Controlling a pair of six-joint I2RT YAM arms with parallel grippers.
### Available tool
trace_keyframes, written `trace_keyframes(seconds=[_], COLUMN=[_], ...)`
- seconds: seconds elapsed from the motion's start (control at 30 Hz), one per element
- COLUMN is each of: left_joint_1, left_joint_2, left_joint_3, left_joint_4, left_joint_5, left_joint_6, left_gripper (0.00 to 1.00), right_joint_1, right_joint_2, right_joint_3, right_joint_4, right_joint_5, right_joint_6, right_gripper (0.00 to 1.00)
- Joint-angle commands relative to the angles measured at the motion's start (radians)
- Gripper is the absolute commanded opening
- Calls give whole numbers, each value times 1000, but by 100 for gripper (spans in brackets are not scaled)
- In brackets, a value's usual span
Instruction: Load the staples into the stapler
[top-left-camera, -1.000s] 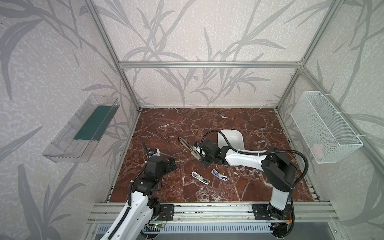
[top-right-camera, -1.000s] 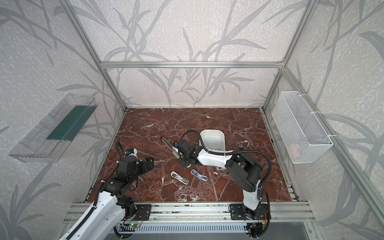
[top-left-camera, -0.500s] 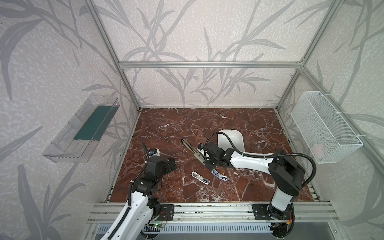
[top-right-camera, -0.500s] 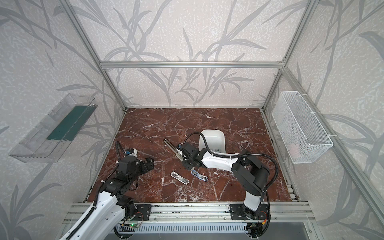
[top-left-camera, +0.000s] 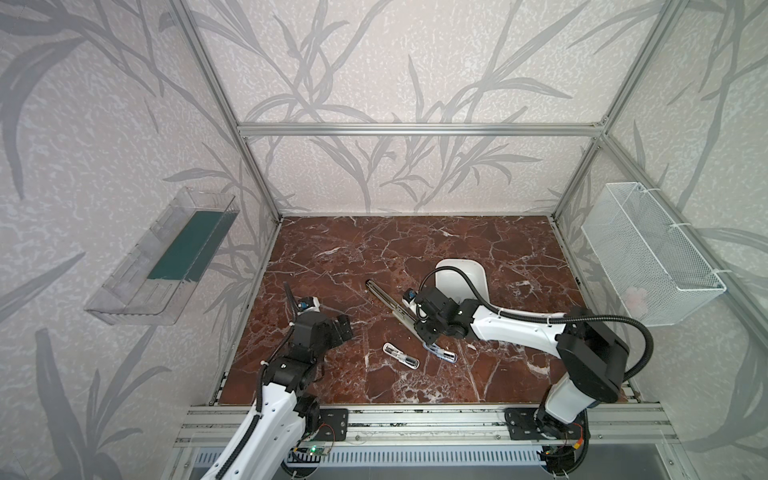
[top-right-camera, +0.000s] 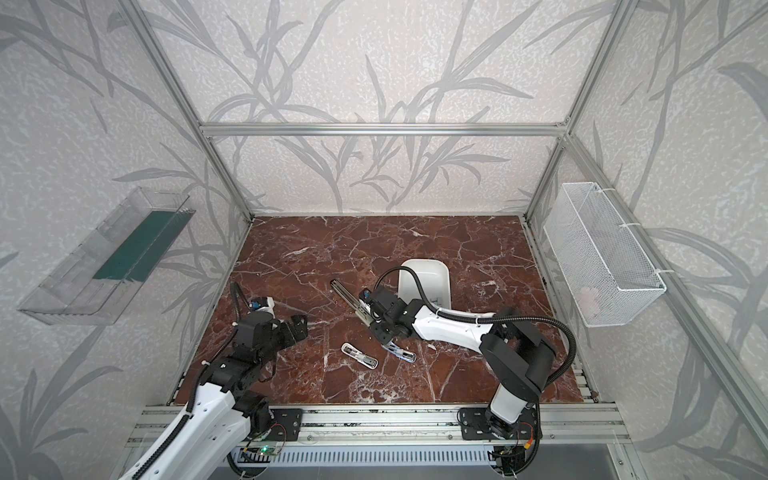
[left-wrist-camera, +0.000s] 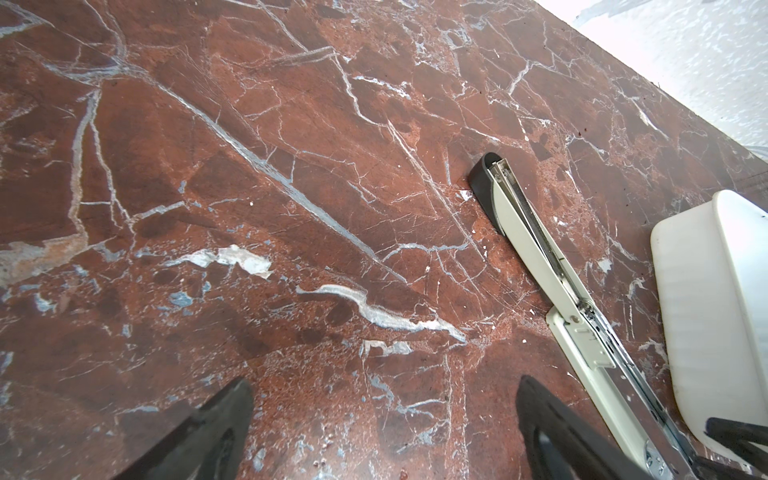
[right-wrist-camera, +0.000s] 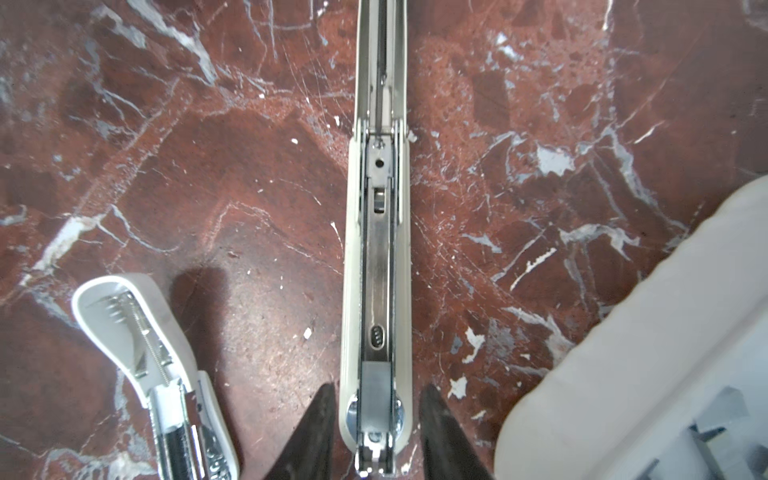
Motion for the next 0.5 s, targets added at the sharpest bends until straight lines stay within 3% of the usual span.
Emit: trace_keyframes(seconds=[0.0, 0.13, 0.3, 0.47], left_joint_1=[4, 4, 4, 4], left_joint_2=[-9, -11, -11, -11], left_joint_3=[3, 4, 3, 2], left_joint_4=[3, 2, 3, 3], left_joint_5=[-19, -20, -20, -20], left_joint_6=[-21, -22, -22, -21], left_gripper=[99, 99, 99, 99], right_joint_1=[-5, -10, -16, -17], right_joint_2=[-27, 7, 106, 155], right_joint_3=[34, 70, 126, 152], right_joint_4=[-28, -43, -89, -98], right_joint_5=[2, 30, 94, 81], right_joint_6=[9, 18, 32, 29], right_gripper=[38, 38, 30, 27])
